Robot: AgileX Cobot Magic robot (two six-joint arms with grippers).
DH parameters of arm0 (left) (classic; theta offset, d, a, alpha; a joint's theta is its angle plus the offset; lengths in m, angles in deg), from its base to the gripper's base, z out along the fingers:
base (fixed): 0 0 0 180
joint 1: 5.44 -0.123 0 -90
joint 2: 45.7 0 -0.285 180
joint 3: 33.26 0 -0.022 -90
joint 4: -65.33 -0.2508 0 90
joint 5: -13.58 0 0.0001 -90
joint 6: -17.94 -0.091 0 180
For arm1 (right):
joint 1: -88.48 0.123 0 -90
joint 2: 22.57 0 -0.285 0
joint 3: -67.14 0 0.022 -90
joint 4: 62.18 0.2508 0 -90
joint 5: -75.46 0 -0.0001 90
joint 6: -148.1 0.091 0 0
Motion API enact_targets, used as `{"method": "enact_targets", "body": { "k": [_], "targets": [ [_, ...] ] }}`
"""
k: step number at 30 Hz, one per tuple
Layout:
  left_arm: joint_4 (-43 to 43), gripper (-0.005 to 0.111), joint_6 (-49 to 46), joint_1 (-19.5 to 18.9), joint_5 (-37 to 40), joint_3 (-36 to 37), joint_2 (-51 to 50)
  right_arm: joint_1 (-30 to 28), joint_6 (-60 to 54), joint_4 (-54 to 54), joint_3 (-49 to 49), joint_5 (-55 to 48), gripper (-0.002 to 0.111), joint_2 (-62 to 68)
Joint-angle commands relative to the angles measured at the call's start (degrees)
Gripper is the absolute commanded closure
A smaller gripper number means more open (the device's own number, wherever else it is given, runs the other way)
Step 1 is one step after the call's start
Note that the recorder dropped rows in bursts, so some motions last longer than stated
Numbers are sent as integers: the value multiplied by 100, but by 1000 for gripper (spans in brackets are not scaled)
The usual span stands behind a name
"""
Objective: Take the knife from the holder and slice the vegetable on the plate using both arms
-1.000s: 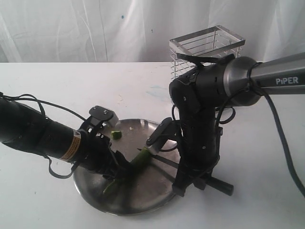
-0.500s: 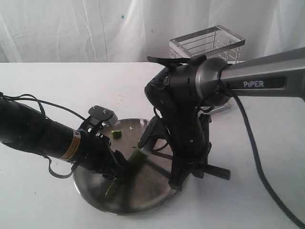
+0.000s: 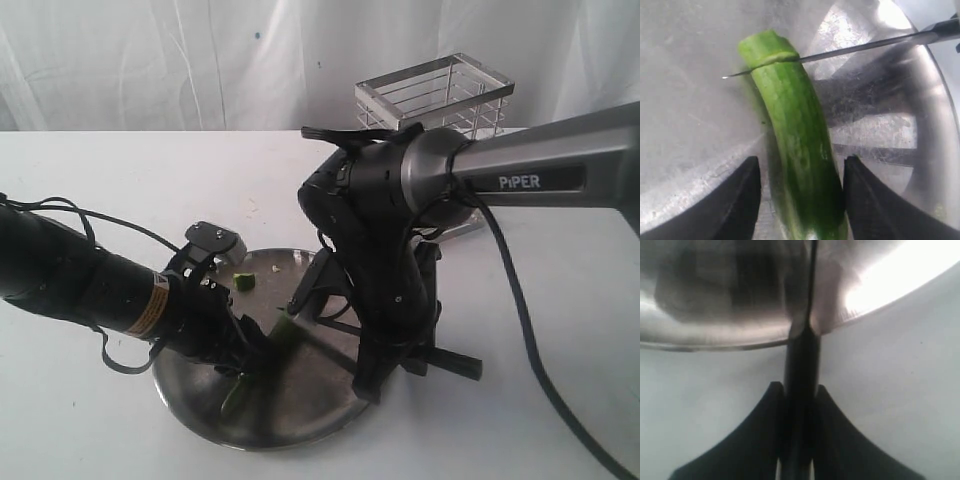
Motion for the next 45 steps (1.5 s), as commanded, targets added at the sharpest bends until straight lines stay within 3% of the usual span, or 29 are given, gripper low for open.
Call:
{"method": "enact_targets", "body": {
  "k": [1, 29, 39, 45],
  "targets": [
    [-25, 53, 6, 10, 9, 28, 16, 79, -44, -124, -225, -46, 108, 101],
    [147, 53, 145, 10, 18, 28, 136, 363, -225, -262, -1152, -46, 108, 855],
    [-110, 53, 586, 10, -6, 165, 449, 348, 134, -1279, -1193, -46, 108, 867],
    [-110, 53, 586, 10, -39, 273, 449, 348, 229, -1178, -1193, -46, 108, 854]
  ]
}}
